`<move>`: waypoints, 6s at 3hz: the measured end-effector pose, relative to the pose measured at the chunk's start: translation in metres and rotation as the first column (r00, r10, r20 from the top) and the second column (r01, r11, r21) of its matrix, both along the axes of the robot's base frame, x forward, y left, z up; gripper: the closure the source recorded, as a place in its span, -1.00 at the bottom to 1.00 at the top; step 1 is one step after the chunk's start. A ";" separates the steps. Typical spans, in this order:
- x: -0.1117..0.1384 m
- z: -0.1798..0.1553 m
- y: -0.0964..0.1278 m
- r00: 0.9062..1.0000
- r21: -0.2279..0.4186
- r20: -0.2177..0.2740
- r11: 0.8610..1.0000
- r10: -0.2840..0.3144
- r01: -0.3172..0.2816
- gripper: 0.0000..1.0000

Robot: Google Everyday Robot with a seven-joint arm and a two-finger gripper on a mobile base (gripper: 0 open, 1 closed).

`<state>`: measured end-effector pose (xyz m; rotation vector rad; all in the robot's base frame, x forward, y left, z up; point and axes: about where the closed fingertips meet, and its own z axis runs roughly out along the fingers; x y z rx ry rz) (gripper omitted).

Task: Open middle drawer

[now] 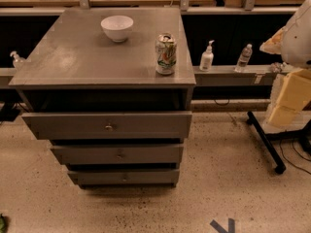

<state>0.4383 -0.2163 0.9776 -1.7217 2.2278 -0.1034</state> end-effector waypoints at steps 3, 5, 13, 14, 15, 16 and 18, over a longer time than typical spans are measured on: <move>-0.002 -0.055 0.062 0.997 0.112 -0.018 0.991 0.074 -0.072 -1.00; 0.008 -0.140 0.130 0.930 0.288 -0.088 0.903 0.357 -0.320 -1.00; 0.015 -0.431 0.198 0.959 0.462 -0.010 0.851 0.285 -0.248 -1.00; 0.028 -0.438 0.199 0.960 0.483 0.029 0.836 0.280 -0.258 -1.00; 0.079 -0.476 0.209 0.947 0.433 0.133 0.842 0.294 -0.322 -1.00; 0.122 -0.512 0.214 0.925 0.302 0.218 0.879 0.312 -0.368 -1.00; 0.161 -0.542 0.220 0.915 0.206 0.269 0.911 0.299 -0.358 -1.00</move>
Offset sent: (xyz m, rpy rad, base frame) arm 0.0156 0.0287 -0.0377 0.0487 0.0576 0.0723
